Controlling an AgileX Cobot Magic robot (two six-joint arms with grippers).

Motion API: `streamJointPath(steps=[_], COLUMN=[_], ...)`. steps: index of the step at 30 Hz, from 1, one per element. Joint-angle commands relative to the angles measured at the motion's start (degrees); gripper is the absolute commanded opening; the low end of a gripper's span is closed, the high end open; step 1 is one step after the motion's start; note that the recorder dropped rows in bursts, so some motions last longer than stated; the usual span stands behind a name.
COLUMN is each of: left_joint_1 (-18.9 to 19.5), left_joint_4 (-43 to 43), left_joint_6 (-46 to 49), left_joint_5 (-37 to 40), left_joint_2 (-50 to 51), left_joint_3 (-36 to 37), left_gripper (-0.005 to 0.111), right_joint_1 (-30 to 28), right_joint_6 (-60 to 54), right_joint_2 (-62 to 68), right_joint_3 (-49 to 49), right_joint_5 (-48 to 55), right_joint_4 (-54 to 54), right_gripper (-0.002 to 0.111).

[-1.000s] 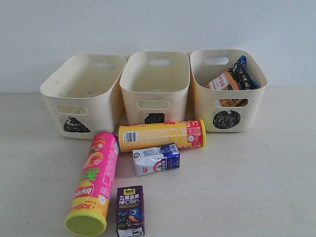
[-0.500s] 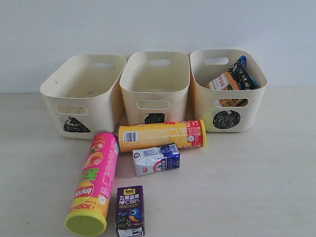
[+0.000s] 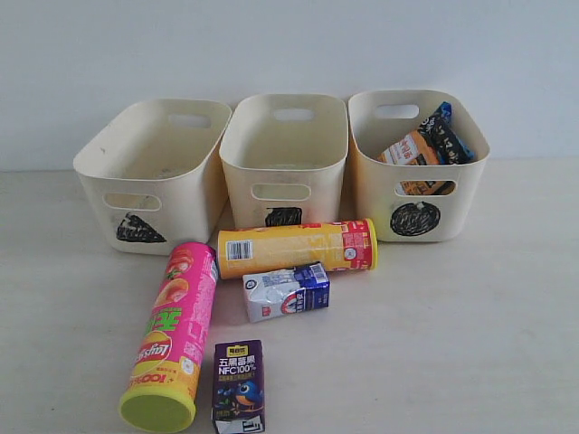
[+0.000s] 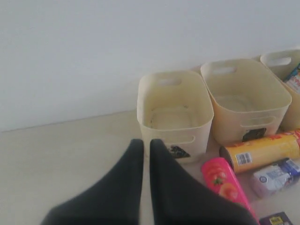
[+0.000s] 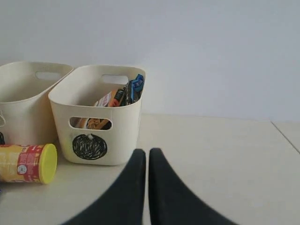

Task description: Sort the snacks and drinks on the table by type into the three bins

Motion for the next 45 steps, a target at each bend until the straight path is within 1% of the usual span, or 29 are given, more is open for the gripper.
streamJointPath(steps=[1,4,6,10,12,14,16,19,21,23,34,39,45], left_joint_1=[-2.2,-4.5,-5.0,-5.0,-5.0,-5.0,-5.0,-5.0,-5.0,-5.0,-5.0,-5.0,-5.0], left_joint_4=[-3.8,-6.4,-9.1,-18.9,-23.1,-25.5,-26.1,-26.1,-26.1,-26.4,-27.4,-31.4,-31.7], left_joint_6=[2.9,3.1,2.8,2.8,3.4,5.4,5.8,5.8,5.8,5.8,5.8,5.8,5.9], left_joint_5=[8.5,18.0,21.9,21.8,20.1,18.2,15.7,12.1,10.1,8.8,2.6,-1.5,-3.3], left_joint_2=[4.4,9.1,12.4,18.9,21.8,24.7,27.7,32.0,34.7,37.1,50.7,55.8,61.8], left_joint_3=[-2.7,-4.7,-5.1,-4.4,-4.4,-4.4,-4.4,-4.4,-4.4,-4.4,-4.4,-4.4,-4.4], left_gripper=[0.004,0.004,0.004,0.004,0.006,0.014,0.028,0.053,0.068,0.075,0.076,0.076,0.076], right_joint_1=[0.0,0.0,0.0,0.0,0.0,0.0,0.0,0.0,0.0,0.0,0.0,0.0,0.0], right_joint_6=[-0.2,1.0,2.5,4.4,4.4,4.3,4.3,4.3,4.8,5.3,5.3,5.4,5.4], right_joint_2=[-0.1,-0.1,-0.1,-0.1,-0.1,-0.1,-0.1,-0.1,-0.1,-0.1,-0.1,-0.1,-0.1], right_joint_3=[0.7,0.9,0.9,0.9,0.9,0.9,0.9,0.9,0.9,0.9,0.9,0.9,0.9], right_joint_5=[0.3,0.4,0.4,0.4,0.4,0.6,0.8,1.7,1.3,1.3,1.3,1.3,1.3], right_joint_4=[0.2,0.2,0.2,0.2,0.2,0.2,0.2,0.2,0.5,0.5,0.5,0.5,0.5], right_gripper=[0.000,0.000,0.000,0.000,0.000,0.000,0.000,0.000,0.000,0.000,0.000,0.000,0.000])
